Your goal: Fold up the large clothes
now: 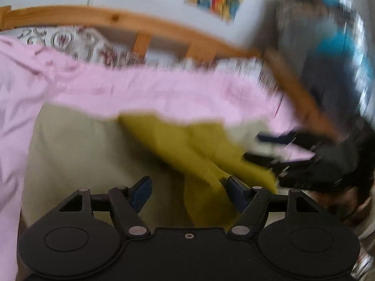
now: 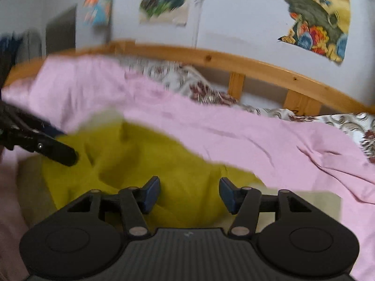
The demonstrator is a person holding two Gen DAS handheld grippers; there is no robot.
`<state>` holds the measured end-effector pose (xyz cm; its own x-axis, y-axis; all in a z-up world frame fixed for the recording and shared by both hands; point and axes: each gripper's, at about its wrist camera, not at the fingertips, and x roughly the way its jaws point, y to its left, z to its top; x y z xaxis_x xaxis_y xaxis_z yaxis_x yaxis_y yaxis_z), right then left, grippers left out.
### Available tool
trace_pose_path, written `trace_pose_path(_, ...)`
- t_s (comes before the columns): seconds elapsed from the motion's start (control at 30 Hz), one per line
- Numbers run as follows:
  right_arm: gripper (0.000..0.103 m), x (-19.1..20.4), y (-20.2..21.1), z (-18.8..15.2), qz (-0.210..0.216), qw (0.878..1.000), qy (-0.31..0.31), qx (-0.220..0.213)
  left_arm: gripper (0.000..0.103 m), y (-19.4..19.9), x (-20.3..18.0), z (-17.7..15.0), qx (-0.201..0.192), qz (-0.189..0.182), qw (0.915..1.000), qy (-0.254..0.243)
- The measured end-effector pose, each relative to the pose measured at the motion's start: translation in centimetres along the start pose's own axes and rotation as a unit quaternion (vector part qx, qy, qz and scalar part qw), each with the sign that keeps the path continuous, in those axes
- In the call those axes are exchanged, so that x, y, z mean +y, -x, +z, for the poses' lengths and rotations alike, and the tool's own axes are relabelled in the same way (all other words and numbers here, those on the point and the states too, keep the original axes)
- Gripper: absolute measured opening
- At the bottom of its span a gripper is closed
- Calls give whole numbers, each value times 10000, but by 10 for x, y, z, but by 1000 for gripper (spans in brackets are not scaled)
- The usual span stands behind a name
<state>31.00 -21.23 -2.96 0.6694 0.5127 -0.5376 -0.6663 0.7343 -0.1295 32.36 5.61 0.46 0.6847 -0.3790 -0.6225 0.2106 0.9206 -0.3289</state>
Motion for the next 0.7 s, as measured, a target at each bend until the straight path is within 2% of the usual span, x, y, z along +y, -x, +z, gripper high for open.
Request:
trace_pose_path(0.1, 64, 19, -7, -27, -260, 9995, 165, 70, 71, -11, 7, -25, 355, 197, 9991, 152)
trace_pose_path(0.2, 64, 33, -16, -46, -426, 9989, 181, 34, 72, -21, 20, -42, 481, 282, 9977, 385)
trace_pose_path(0.37, 68, 43, -35, -69, -592, 9979, 260, 41, 72, -36, 27, -59, 375, 332, 9984, 246)
trace_pose_path(0.53, 72, 32, -27, -63, -559, 9984, 5, 32, 73, -28, 23, -56, 320, 355, 9980, 407)
trace_pose_path(0.6, 75, 29, -16, -51, -668, 9977, -100, -70, 73, -16, 22, -52, 160, 273, 9982, 511)
trace_pose_path(0.67, 82, 27, -3, -40, -792, 9960, -226, -334, 75, 0, 21, -51, -170, 223, 9980, 565)
trace_pose_path(0.7, 89, 27, 5, -33, -810, 9949, -333, -504, 76, 9, 20, -52, -391, 212, 9972, 603)
